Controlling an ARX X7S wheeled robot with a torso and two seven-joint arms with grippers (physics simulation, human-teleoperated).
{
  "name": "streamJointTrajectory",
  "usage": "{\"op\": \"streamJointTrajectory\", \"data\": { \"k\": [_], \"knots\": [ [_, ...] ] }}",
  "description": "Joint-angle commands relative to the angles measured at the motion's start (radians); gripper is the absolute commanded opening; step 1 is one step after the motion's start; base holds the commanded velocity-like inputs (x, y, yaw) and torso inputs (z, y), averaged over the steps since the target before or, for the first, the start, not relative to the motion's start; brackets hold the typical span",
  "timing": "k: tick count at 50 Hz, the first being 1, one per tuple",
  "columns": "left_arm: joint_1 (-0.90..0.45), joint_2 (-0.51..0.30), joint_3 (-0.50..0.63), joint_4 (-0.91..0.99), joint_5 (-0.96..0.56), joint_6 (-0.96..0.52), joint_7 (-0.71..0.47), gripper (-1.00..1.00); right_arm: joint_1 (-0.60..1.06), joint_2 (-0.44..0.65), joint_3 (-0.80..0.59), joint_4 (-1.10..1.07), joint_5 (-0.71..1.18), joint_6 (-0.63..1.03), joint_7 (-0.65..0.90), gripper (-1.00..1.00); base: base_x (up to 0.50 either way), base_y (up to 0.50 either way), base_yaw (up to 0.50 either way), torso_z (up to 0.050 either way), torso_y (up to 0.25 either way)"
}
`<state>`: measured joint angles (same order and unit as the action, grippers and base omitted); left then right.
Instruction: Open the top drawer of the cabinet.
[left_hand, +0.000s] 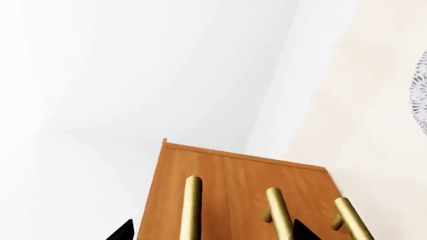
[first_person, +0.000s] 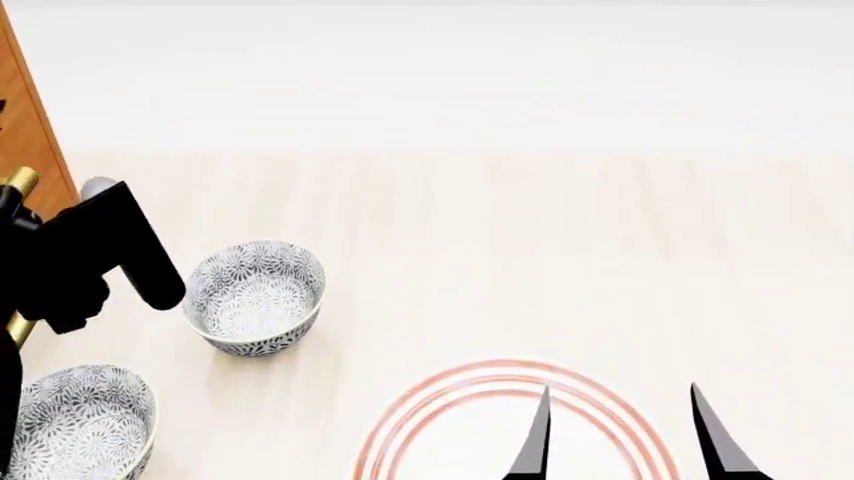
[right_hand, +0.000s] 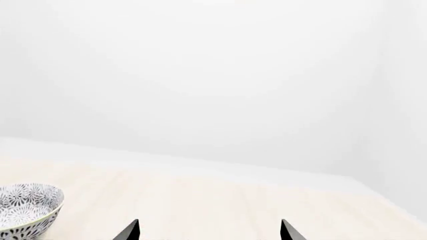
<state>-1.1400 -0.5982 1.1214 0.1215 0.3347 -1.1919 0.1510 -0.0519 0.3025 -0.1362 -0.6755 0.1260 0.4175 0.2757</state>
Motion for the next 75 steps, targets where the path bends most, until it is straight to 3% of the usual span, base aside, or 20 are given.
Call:
{"op": "streamJointTrajectory", "data": {
  "k": [1, 34, 75],
  "knots": [
    [-0.040, 0.027, 0.064, -0.142, 0.034, 0.036, -0.014, 1.00, 0.000, 0.004, -0.003, 0.011, 0.004, -0.008, 0.001, 1.00, 0.00, 0.00, 0.00, 0.000, 0.000],
    [-0.120, 0.086, 0.141, -0.408, 0.044, 0.030, 0.038, 1.00, 0.000, 0.014, -0.015, 0.030, 0.013, -0.020, 0.008, 1.00, 0.00, 0.00, 0.00, 0.000, 0.000],
    [-0.177, 0.168, 0.124, -0.741, 0.012, 0.142, 0.007, 1.00, -0.003, 0.027, -0.029, 0.051, 0.015, -0.038, 0.019, 1.00, 0.00, 0.00, 0.00, 0.000, 0.000]
  ]
}}
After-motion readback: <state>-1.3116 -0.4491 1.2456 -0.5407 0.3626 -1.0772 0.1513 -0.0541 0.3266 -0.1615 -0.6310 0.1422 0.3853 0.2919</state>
